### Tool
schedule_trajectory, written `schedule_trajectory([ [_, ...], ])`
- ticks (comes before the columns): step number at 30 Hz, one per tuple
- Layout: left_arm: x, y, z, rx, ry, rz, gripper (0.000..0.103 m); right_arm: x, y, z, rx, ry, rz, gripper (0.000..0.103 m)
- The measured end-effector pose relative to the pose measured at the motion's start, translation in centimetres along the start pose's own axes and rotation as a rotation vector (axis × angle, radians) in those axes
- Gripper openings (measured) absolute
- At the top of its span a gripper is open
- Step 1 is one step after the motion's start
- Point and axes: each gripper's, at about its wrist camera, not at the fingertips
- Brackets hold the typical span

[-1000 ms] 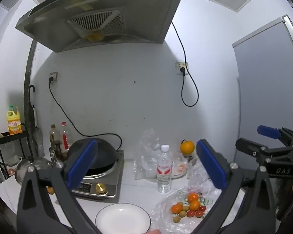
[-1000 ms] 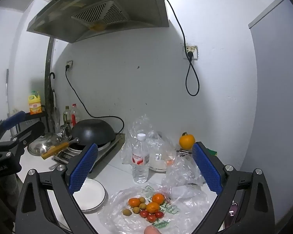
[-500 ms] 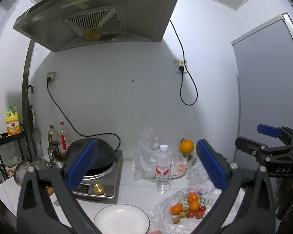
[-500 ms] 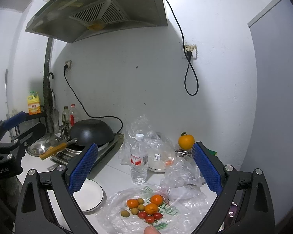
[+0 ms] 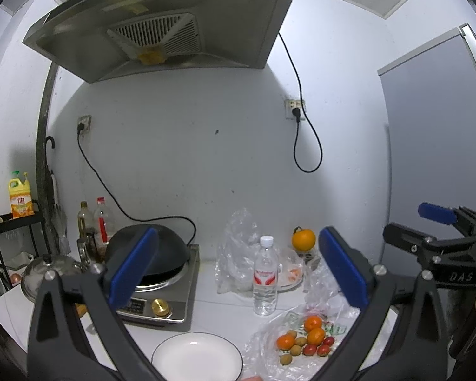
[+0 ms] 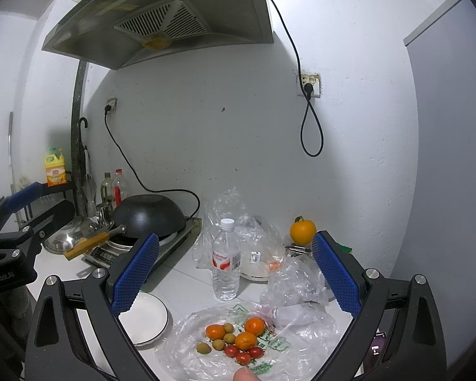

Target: Organize fruits

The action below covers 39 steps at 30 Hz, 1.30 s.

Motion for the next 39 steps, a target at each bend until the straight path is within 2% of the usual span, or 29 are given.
schedule_trajectory([
  [39, 0.19, -0.58, 0.05, 0.007, -0.002, 0.011, 0.102, 0.07, -0.63, -0.37, -0.001, 0.010, 0.006, 0.099],
])
Point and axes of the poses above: each gripper's, at about its wrist camera, not at the fingertips, and y roughly against the way its jaws point, z to its left, x to its underside, and after that the axes turned 2 degrees about -z, right-handed
